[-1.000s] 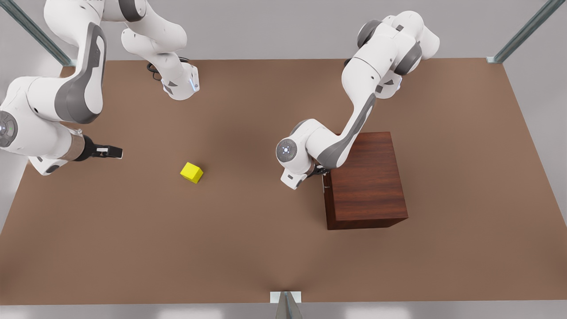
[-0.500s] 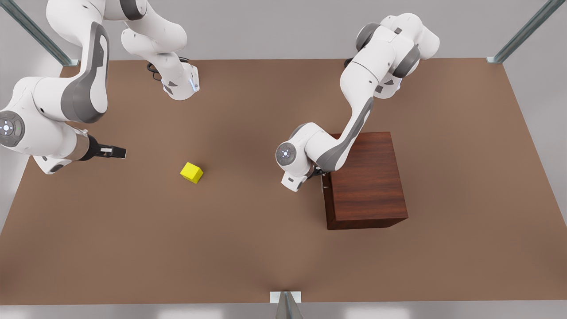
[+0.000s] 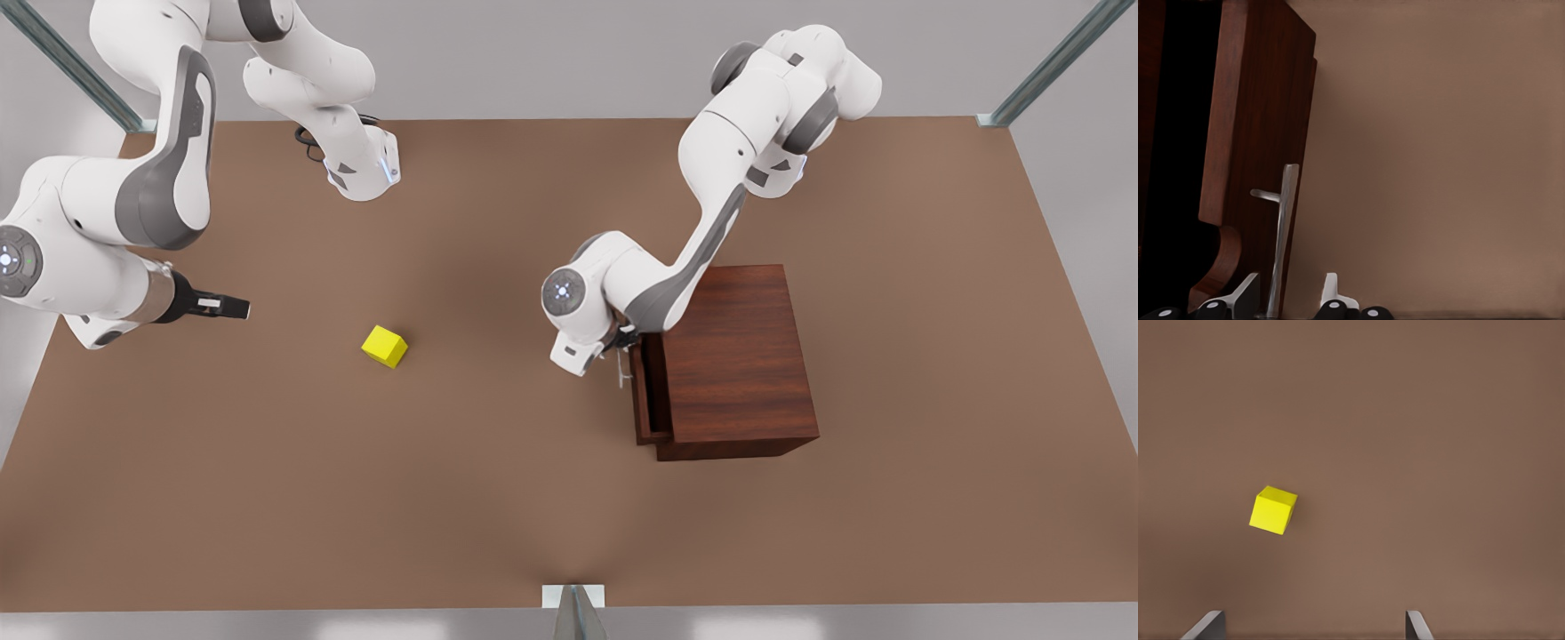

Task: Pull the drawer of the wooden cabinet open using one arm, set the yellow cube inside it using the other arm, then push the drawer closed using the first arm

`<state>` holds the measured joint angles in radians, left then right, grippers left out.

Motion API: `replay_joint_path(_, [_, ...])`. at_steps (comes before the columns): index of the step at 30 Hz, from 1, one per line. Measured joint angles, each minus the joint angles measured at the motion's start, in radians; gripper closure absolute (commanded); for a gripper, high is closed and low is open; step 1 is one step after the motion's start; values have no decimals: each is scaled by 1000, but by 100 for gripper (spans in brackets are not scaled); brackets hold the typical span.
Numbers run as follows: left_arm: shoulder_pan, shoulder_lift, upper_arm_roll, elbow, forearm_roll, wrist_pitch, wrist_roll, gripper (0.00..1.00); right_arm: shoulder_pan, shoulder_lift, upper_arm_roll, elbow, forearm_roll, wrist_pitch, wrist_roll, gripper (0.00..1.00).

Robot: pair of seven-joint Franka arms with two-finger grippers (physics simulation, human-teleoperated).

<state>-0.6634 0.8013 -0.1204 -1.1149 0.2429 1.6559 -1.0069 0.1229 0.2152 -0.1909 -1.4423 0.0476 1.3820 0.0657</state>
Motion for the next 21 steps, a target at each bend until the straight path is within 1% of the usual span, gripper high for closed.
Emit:
replay_joint_path(5, [-9,19,-1,57,-2,-9,-8,0,0,1,-1,-3,2,-5,4,0])
replay_joint_path(11, [-9,108,18,169,3,-9,-9,0,0,3,0,-4,3,-9,7,0])
replay_joint_path(17, [-17,118,3,188,0,-87,3,0,0,4,0,-5,3,-11,9,0])
replay_joint_path(21, [-24,165,1,255,-1,-113,9,0,0,4,-1,-5,3,-12,11,0])
